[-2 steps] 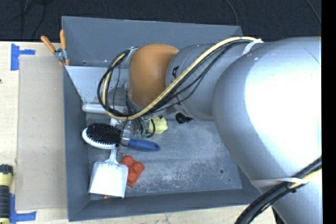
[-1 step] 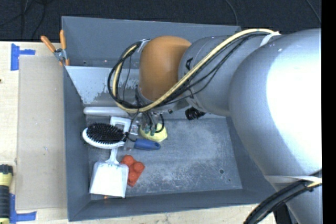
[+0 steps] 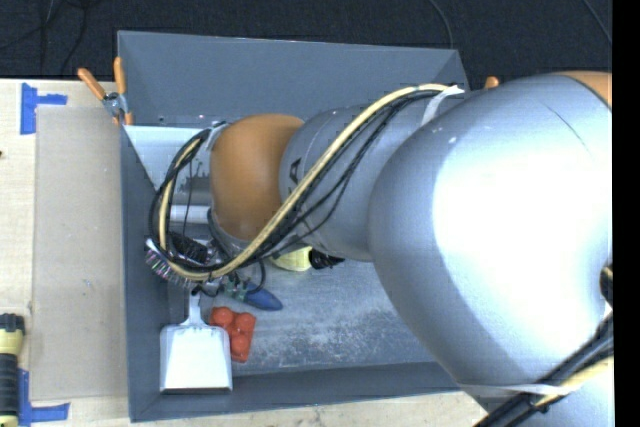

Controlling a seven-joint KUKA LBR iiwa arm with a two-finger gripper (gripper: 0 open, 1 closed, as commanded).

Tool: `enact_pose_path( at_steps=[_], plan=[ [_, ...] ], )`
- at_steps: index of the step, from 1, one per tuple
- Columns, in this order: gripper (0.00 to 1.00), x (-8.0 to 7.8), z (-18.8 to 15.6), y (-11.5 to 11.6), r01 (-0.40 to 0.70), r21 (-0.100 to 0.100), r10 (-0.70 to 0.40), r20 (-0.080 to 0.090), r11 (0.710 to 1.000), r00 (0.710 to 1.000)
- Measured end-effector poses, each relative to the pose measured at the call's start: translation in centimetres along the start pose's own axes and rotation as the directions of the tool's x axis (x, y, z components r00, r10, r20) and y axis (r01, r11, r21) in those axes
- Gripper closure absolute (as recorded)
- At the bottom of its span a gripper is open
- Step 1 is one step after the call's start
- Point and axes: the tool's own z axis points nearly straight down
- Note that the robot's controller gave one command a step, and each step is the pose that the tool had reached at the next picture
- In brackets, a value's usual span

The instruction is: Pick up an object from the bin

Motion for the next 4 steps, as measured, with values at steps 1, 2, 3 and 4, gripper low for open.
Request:
enact_pose_path(
  at_steps=[1,2,3,4],
  plan=[
    [1.00,0.0,0.0,0.0,0.000,0.000,0.000,0.000,1.000,1.000],
    [1.00,0.1,-0.3,-0.1,-0.001,0.002,0.001,-0.003,1.000,1.000],
    [1.00,0.3,-2.2,-0.2,-0.002,0.005,0.002,-0.012,1.000,1.000],
    [1.00,0.3,-4.5,-0.1,-0.001,0.002,0.001,-0.011,1.000,1.000]
  ],
)
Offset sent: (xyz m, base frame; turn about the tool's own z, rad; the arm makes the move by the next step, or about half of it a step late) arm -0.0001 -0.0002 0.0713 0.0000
